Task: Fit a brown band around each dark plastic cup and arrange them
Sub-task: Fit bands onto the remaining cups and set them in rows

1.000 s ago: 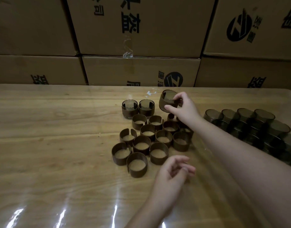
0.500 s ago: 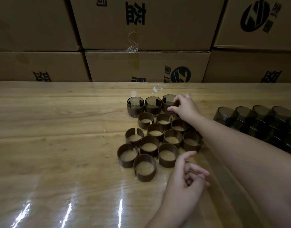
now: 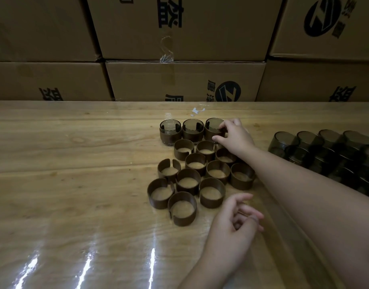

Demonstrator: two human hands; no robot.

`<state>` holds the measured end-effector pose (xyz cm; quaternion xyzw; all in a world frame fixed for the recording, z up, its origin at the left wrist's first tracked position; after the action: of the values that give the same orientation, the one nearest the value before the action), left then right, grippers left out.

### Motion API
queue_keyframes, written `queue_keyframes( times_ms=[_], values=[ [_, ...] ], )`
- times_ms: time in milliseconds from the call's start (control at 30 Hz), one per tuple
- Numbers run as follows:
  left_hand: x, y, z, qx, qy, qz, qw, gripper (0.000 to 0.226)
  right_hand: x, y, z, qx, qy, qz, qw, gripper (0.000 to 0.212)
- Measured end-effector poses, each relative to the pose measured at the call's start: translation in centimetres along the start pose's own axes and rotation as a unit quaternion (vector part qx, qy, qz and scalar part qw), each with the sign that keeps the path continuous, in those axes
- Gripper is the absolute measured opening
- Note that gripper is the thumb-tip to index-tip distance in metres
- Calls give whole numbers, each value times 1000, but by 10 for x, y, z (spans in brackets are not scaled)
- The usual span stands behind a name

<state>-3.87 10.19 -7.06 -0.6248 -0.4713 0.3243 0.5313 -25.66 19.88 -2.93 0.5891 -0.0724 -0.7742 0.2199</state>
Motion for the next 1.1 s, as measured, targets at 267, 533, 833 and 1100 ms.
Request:
queue_keyframes(
  times_ms=[267, 533, 833, 1100],
  values=[
    [-11, -7, -4, 2, -34, -13, 999, 17, -61, 22, -89, 30, -226, 257, 939, 13],
    [-11, -23, -17, 8, -51, -46, 998, 19, -48, 52, -213, 23, -77, 422, 903, 17],
    [-21, -13, -10, -48, -74, -118, 989, 22, -48, 32, -240, -32, -89, 244, 965, 15],
    [-20, -11, -6, -50, -62, -132, 988, 24, -87, -35, -246, 78, -220, 138, 962, 13]
  ],
)
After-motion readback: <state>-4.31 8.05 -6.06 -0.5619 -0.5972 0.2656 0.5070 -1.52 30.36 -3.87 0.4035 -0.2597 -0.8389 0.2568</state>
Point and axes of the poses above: each hand's wrist, its own z-axis towards the middle knuckle, its own x-axis out of the palm, y = z × x, the point moved 7 cm from there along z, towards the middle knuckle, and after that the axes turned 15 degrees about -x, right-handed, at the moved point
